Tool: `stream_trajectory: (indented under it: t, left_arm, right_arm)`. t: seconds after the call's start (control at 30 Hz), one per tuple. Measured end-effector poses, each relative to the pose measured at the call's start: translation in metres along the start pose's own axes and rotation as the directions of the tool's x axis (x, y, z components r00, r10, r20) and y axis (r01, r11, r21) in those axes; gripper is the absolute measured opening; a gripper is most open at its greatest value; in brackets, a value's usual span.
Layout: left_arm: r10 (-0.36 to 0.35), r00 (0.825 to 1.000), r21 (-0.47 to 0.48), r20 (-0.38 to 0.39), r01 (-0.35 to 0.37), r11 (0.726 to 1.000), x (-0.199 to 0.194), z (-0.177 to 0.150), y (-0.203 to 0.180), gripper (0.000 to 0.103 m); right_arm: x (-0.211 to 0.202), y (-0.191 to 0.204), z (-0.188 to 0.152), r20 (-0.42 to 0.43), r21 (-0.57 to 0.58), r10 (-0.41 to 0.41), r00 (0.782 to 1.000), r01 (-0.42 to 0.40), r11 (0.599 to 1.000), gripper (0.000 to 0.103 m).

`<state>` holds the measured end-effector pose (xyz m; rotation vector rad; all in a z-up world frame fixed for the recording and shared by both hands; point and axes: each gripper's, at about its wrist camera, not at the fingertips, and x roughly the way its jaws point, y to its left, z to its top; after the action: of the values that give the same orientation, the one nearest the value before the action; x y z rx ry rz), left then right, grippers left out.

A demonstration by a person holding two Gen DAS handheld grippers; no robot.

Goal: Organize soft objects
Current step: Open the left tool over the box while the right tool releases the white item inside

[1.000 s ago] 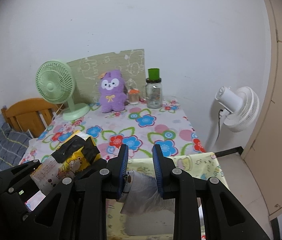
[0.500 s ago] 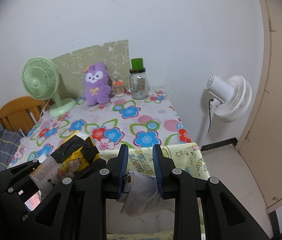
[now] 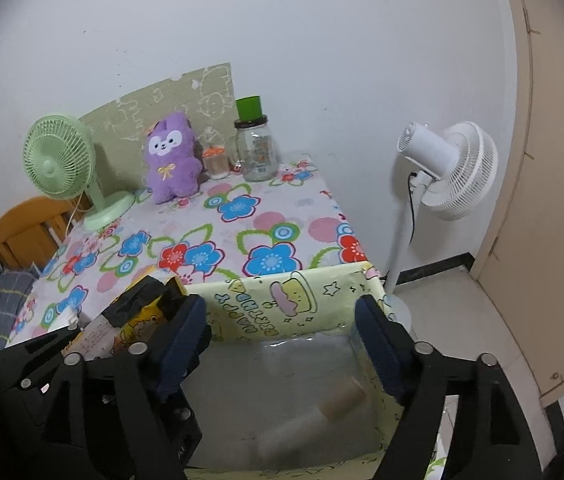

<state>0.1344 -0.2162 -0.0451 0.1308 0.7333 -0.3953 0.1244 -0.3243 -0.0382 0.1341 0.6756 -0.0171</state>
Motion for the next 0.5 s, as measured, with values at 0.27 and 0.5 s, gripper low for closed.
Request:
stream_trajectory:
  t: [0.27, 0.5]
  left_arm:
    - [-0.005, 1.000, 0.008, -0.002, 0.005, 1.000, 0.004, 0.001, -0.008, 0.075]
    - [0.006, 1.000, 0.021, 0.004, -0.007, 1.000, 0.001, 0.000, -0.010, 0.090]
  right_arm:
    - [0.003, -0.008, -0.001, -0.015, 0.004, -0.022, 1.000, 0.022, 1.000, 0.083]
    - [0.002, -0.009, -0.003, -0.025, 0.009, -0.029, 0.999, 0.029, 1.000, 0.083]
